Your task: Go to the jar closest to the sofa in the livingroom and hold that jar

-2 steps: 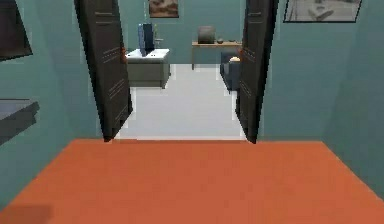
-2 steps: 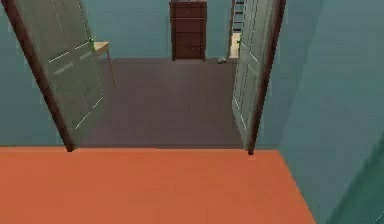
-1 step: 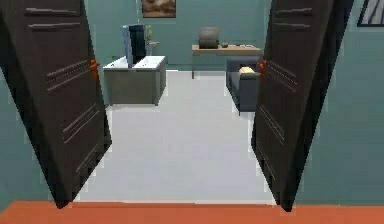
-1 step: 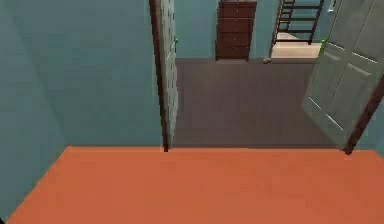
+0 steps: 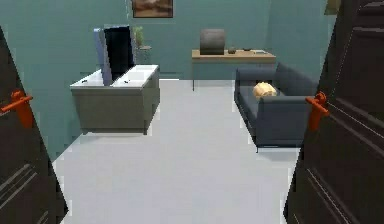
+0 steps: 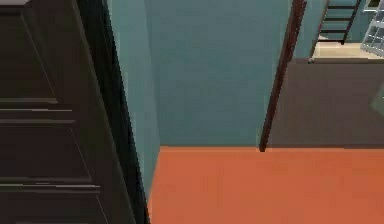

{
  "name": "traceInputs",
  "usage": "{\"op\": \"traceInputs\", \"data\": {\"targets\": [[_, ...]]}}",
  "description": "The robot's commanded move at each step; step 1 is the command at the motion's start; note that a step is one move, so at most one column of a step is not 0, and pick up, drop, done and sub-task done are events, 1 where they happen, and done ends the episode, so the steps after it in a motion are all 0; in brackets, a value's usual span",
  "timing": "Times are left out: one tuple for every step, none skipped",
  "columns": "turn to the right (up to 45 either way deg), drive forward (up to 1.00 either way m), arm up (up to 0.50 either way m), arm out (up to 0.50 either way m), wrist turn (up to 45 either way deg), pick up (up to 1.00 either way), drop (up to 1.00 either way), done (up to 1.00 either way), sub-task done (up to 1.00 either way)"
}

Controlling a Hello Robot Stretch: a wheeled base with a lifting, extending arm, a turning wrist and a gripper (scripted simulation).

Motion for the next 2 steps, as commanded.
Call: {"op": "traceInputs", "data": {"targets": [[0.0, 1.0, 0.0, 0.0, 0.0, 0.0, 0.0, 0.0, 0.0], [0.0, 0.5, 0.0, 0.0, 0.0, 0.0, 0.0, 0.0, 0.0]]}}
